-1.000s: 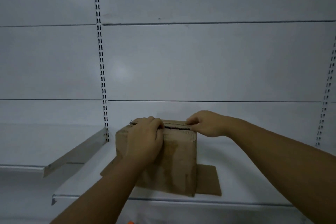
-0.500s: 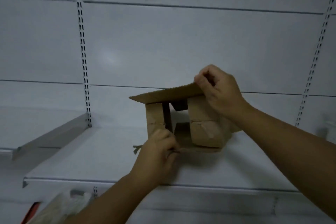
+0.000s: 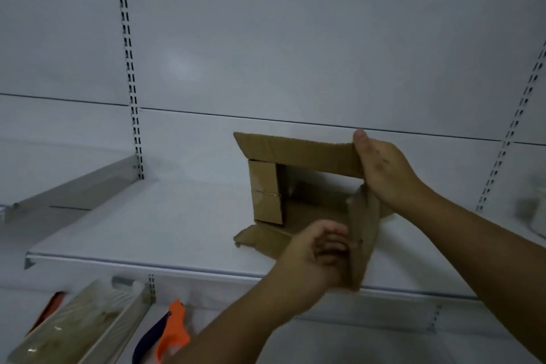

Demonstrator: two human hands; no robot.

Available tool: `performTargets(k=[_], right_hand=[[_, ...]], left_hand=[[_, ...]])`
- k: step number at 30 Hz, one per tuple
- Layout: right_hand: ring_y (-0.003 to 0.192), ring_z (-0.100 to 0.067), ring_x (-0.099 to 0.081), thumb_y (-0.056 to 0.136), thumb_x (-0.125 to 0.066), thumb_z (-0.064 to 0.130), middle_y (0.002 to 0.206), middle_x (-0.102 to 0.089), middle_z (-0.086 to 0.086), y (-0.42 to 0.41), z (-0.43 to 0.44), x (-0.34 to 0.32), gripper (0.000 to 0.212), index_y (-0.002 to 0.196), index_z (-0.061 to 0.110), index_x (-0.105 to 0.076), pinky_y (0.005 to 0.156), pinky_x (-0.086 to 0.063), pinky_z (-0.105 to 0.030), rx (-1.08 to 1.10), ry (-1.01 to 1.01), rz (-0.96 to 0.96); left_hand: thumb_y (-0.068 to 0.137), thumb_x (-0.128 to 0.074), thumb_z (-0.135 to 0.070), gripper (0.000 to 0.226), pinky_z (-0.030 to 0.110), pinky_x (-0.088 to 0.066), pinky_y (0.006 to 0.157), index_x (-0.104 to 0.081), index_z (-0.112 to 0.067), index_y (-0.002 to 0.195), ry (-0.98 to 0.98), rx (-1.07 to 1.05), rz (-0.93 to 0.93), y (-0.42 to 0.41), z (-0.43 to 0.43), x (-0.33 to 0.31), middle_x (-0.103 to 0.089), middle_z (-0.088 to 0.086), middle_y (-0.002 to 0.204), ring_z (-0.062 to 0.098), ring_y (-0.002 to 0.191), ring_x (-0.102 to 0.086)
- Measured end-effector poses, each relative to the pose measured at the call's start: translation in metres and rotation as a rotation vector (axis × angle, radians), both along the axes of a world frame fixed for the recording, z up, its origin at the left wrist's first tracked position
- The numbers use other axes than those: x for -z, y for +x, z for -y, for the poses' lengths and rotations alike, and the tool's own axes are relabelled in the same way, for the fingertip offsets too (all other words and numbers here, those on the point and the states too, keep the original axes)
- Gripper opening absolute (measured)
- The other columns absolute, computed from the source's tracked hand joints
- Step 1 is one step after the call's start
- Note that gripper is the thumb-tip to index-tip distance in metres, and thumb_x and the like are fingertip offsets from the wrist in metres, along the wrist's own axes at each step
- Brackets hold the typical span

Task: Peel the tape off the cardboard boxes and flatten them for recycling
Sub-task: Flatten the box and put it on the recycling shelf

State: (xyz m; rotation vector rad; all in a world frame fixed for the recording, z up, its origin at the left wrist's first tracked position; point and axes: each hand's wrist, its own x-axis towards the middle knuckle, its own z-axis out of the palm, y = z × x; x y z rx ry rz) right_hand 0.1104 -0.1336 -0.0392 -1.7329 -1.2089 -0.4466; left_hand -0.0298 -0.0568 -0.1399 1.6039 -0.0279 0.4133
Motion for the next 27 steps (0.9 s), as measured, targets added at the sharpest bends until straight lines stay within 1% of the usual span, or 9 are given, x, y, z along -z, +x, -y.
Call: performTargets(k=[2, 4, 6, 10, 14, 17, 20, 23, 27], right_hand=[[0.050, -0.007, -0.046, 0.079, -0.019, 0.065, 0.054, -0.039, 0.002, 0.005, 0.003, 0.003, 0.054, 0.057, 0.020, -0.037, 0.051, -0.035, -0.021, 0.016, -0.069, -0.072], [0.045, -0.002, -0.046, 0.081, -0.021, 0.061, 0.051, -0.039, 0.002, 0.006, 0.003, 0.008, 0.053, 0.053, 0.019, -0.036, 0.046, -0.032, -0.013, 0.015, -0.041, -0.085], [0.040, 0.000, -0.043, 0.082, -0.022, 0.059, 0.048, -0.038, 0.004, 0.006, 0.000, 0.011, 0.053, 0.050, 0.019, -0.034, 0.044, -0.031, -0.014, 0.023, 0.021, -0.069], [0.041, 0.000, -0.045, 0.083, -0.022, 0.061, 0.045, -0.038, 0.006, 0.006, -0.001, 0.014, 0.054, 0.050, 0.020, -0.036, 0.044, -0.034, -0.013, 0.012, 0.064, -0.084], [0.052, -0.002, -0.051, 0.070, -0.013, 0.079, 0.049, -0.045, 0.009, 0.009, -0.001, 0.017, 0.059, 0.053, 0.028, -0.038, 0.056, -0.037, -0.012, 0.054, -0.072, -0.124], [0.084, -0.017, -0.057, 0.049, -0.003, 0.095, 0.082, -0.061, -0.002, 0.018, 0.001, 0.023, 0.090, 0.075, 0.030, -0.061, 0.090, -0.041, -0.035, 0.057, -0.255, -0.298], [0.118, -0.004, -0.037, 0.055, -0.013, 0.092, 0.127, -0.042, 0.012, 0.020, -0.003, 0.036, 0.112, 0.137, 0.021, -0.042, 0.098, -0.022, -0.023, -0.137, -0.379, -0.471], [0.113, 0.010, -0.029, 0.060, -0.020, 0.087, 0.128, -0.029, 0.026, 0.003, -0.014, 0.051, 0.074, 0.121, 0.054, -0.044, 0.095, -0.016, -0.007, -0.334, -0.589, -0.506], [0.134, 0.005, -0.021, 0.080, -0.008, 0.073, 0.148, -0.028, 0.025, -0.004, -0.029, 0.092, 0.071, 0.120, 0.043, -0.058, 0.111, -0.009, -0.026, -0.389, -0.802, -0.280]], left_hand=[[0.072, -0.055, 0.013, 0.053, 0.016, -0.055, 0.075, -0.068, -0.036, 0.085, 0.087, -0.096, -0.013, 0.000, 0.000, 0.005, -0.069, -0.024, 0.086, -0.002, 0.091, -0.064], [0.078, -0.056, 0.005, 0.041, 0.023, -0.055, 0.079, -0.067, -0.034, 0.085, 0.068, -0.572, 0.059, 0.003, -0.021, 0.005, -0.067, -0.020, 0.087, 0.005, 0.094, -0.063], [0.078, -0.069, -0.012, 0.037, 0.025, -0.048, 0.088, -0.055, -0.031, 0.107, -0.013, -0.928, 0.120, 0.007, -0.053, -0.002, -0.058, -0.010, 0.114, 0.016, 0.112, -0.054], [0.065, -0.080, -0.043, 0.103, 0.046, -0.038, 0.103, -0.013, -0.033, 0.142, 0.105, -0.836, -0.149, 0.032, -0.086, -0.015, -0.028, 0.004, 0.150, 0.029, 0.132, -0.037], [0.088, -0.054, -0.020, 0.059, 0.024, -0.052, 0.066, -0.023, -0.036, 0.136, 0.076, -0.711, -0.012, 0.040, -0.097, -0.015, -0.052, -0.001, 0.119, 0.010, 0.089, -0.058], [0.084, -0.041, -0.008, 0.036, 0.037, -0.056, 0.060, -0.056, -0.021, 0.113, -0.514, -0.559, 0.105, 0.020, -0.100, -0.013, -0.070, 0.010, 0.097, 0.028, 0.082, -0.069], [0.070, -0.038, 0.002, 0.043, 0.040, -0.058, 0.062, -0.068, -0.011, 0.099, -0.847, -0.293, 0.114, -0.015, -0.113, -0.009, -0.073, 0.015, 0.093, 0.032, 0.079, -0.070], [0.064, -0.024, 0.012, 0.070, 0.043, -0.050, 0.087, -0.055, -0.009, 0.124, -0.751, -0.441, 0.084, -0.049, -0.145, -0.013, -0.061, 0.020, 0.119, 0.037, 0.103, -0.058], [0.089, -0.032, 0.002, 0.041, 0.037, -0.040, 0.098, -0.056, -0.011, 0.118, -0.359, -0.878, -0.150, -0.073, -0.181, -0.021, -0.058, 0.012, 0.128, 0.025, 0.116, -0.053]])
